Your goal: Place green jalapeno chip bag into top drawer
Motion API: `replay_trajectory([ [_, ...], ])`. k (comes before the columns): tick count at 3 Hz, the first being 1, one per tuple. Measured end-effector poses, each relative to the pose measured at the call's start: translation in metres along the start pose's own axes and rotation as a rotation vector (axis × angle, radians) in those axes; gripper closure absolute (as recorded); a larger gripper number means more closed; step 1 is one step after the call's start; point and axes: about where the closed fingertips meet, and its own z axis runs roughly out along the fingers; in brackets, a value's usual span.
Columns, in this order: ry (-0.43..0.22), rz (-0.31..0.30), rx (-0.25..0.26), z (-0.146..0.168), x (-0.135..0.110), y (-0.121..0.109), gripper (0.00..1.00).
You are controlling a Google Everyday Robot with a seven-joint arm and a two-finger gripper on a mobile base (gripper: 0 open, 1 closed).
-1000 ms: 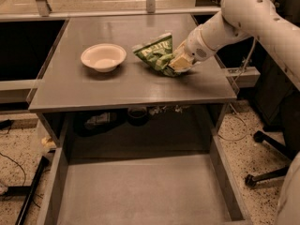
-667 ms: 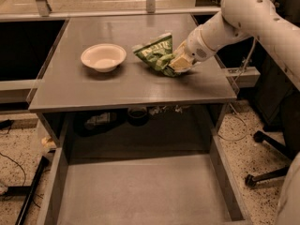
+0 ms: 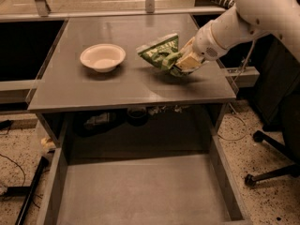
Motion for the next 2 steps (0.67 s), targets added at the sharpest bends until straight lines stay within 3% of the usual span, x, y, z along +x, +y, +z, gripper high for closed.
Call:
replay_trajectory([
  [2,-0.011,-0.059,0.050,-0.052,-0.005,0.036,1.00],
])
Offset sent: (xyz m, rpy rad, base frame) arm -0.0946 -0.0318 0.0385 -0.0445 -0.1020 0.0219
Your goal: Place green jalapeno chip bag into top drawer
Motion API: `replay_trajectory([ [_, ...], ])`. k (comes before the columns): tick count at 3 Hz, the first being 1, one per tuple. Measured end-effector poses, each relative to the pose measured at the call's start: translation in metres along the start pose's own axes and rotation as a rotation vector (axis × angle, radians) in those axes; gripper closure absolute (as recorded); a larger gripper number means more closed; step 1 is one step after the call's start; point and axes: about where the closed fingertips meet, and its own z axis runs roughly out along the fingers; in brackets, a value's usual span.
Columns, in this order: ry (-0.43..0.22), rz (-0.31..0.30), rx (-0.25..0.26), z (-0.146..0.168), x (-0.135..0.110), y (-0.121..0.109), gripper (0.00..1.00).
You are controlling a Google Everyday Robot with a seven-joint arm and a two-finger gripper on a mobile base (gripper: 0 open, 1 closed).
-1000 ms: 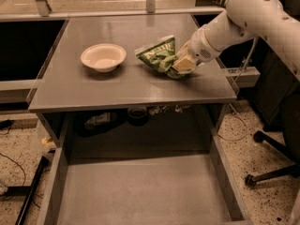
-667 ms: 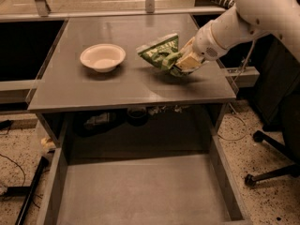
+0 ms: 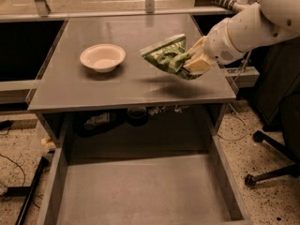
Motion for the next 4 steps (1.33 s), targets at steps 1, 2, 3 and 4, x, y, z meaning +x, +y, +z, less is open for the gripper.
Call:
replay_trajectory([
  [1,0.033,-0.017,0.003,-0.024,0.011,0.036,1.00],
  [2,0.064,-0.019,0.005,-0.048,0.024,0.085,1.00],
  [3,0.090,0.008,-0.020,-0.056,0.047,0.139,1.00],
  [4,0.126,0.071,-0.090,-0.037,0.087,0.188,1.00],
])
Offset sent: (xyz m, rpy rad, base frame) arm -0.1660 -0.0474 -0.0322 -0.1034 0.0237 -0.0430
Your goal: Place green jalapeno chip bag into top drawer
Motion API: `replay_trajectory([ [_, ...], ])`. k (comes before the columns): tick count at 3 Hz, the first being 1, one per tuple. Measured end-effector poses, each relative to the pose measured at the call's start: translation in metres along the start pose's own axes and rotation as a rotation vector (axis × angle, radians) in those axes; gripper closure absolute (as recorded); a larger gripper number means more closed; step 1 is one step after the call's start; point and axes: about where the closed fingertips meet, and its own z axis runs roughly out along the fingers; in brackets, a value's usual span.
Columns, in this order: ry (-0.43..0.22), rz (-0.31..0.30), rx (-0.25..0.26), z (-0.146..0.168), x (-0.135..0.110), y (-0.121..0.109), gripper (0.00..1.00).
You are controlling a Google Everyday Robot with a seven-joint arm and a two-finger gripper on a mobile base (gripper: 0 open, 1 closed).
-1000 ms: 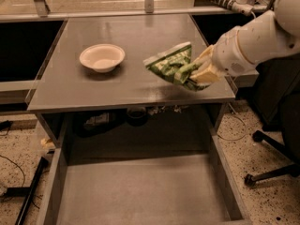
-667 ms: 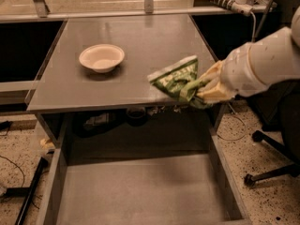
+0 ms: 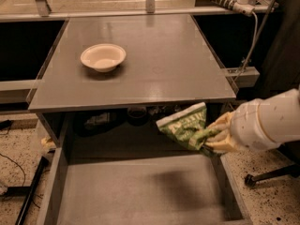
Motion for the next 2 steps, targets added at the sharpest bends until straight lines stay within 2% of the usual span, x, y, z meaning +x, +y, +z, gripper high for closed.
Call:
replay_trajectory([
  [1,0.039,0.066,-0.071,0.040,0.040,0.032,1.00],
  [2,0.066,0.088,-0.123,0.065,0.056,0.071,1.00],
])
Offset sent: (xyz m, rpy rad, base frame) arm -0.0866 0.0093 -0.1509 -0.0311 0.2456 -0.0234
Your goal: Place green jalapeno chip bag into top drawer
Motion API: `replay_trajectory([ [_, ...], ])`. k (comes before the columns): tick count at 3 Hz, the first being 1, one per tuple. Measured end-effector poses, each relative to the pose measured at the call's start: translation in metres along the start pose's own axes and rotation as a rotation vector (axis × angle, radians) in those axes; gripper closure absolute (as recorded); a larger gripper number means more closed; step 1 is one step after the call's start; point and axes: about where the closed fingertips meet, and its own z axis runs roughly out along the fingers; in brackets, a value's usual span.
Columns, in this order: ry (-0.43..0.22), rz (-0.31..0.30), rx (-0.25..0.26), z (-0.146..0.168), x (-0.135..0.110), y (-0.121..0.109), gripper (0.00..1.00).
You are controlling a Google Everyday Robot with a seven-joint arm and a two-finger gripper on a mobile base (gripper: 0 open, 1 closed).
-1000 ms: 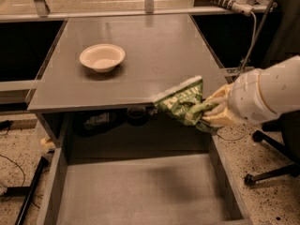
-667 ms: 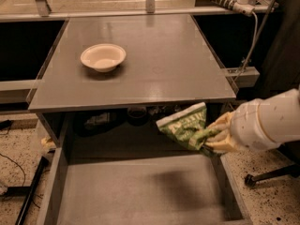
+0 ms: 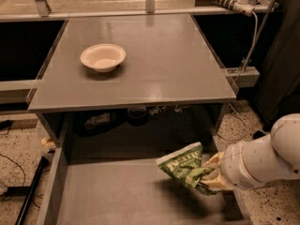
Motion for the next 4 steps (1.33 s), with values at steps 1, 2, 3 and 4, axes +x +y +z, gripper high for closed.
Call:
replay_trajectory([
  [1,0.006,0.002,-0.012,0.004,0.003,0.005,1.00],
  [2,-0.017,0.004,-0.005,0.027,-0.001,-0.014,1.00],
  [3,-0.065,0.023,0.009,0.071,0.000,-0.045,1.00],
  [4,-0.115,0.058,0.039,0.104,0.006,-0.076,1.00],
])
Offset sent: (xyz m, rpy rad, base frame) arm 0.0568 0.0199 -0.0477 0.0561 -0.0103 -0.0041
